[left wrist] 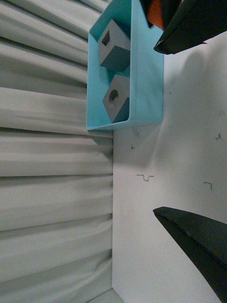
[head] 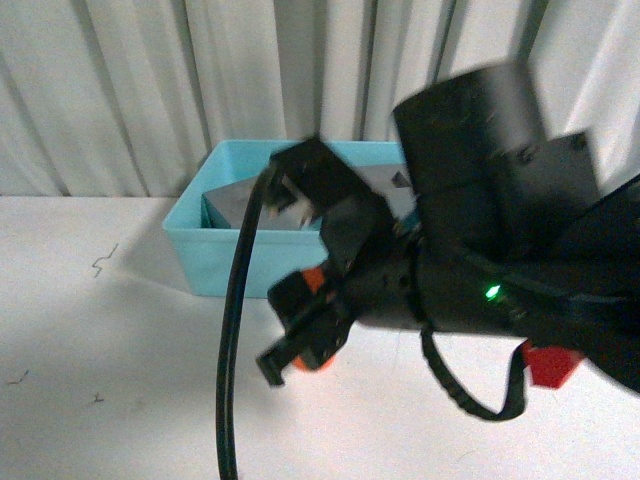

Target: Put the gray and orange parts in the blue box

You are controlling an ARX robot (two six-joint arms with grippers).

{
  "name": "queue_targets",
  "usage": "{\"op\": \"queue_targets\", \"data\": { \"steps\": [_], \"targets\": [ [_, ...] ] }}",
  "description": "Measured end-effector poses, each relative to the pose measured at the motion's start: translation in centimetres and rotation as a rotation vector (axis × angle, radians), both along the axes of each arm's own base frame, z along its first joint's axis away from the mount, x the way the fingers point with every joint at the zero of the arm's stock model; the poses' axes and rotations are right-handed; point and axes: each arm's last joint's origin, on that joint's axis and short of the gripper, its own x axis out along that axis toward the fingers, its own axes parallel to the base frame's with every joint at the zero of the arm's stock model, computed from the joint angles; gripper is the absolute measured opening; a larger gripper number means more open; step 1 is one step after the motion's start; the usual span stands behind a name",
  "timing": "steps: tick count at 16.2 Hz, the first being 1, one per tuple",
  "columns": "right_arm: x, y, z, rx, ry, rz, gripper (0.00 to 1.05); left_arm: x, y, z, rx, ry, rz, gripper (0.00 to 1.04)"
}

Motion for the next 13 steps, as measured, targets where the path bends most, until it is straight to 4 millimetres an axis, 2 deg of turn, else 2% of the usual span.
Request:
{"op": "queue_targets", "data": {
  "steps": [1,3,4,5,6,7,8,9,10,12,13],
  "targets": [
    [-0.6,-1.1,2.7,0.050,-0.037,-0.038,0.47,0.0,0.0,0.0,0.000,0.000,0.000,0.98],
    [-0.8,-5.3,10.6,0.178,-0.194,-0.179,0.47,0.0,0.0,0.0,0.000,0.000,0.000,0.98],
    [1.2,-8.1,13.8,0.207,-0.308,-0.302,0.47,0.0,0.0,0.0,0.000,0.000,0.000,0.98],
    [3.4,-9.6,14.2,0.202,-0.328,-0.371,0.47,0.0,0.0,0.0,0.000,0.000,0.000,0.98],
    [5.4,-10.2,13.4,0.195,-0.301,-0.417,0.47,0.0,0.0,0.0,0.000,0.000,0.000,0.98],
    [7.9,-9.7,11.5,0.170,-0.232,-0.432,0.47,0.0,0.0,0.0,0.000,0.000,0.000,0.98],
    [9.5,-8.2,10.8,0.164,-0.207,-0.420,0.47,0.0,0.0,0.0,0.000,0.000,0.000,0.98],
    [10.7,-6.4,11.0,0.170,-0.207,-0.394,0.47,0.0,0.0,0.0,0.000,0.000,0.000,0.98],
    [12.1,-3.7,11.0,0.180,-0.208,-0.364,0.47,0.0,0.0,0.0,0.000,0.000,0.000,0.98],
    [13.1,-1.9,9.0,0.166,-0.154,-0.357,0.46,0.0,0.0,0.0,0.000,0.000,0.000,0.98],
    [13.6,-1.1,6.9,0.142,-0.098,-0.358,0.46,0.0,0.0,0.0,0.000,0.000,0.000,0.98]
  ]
}}
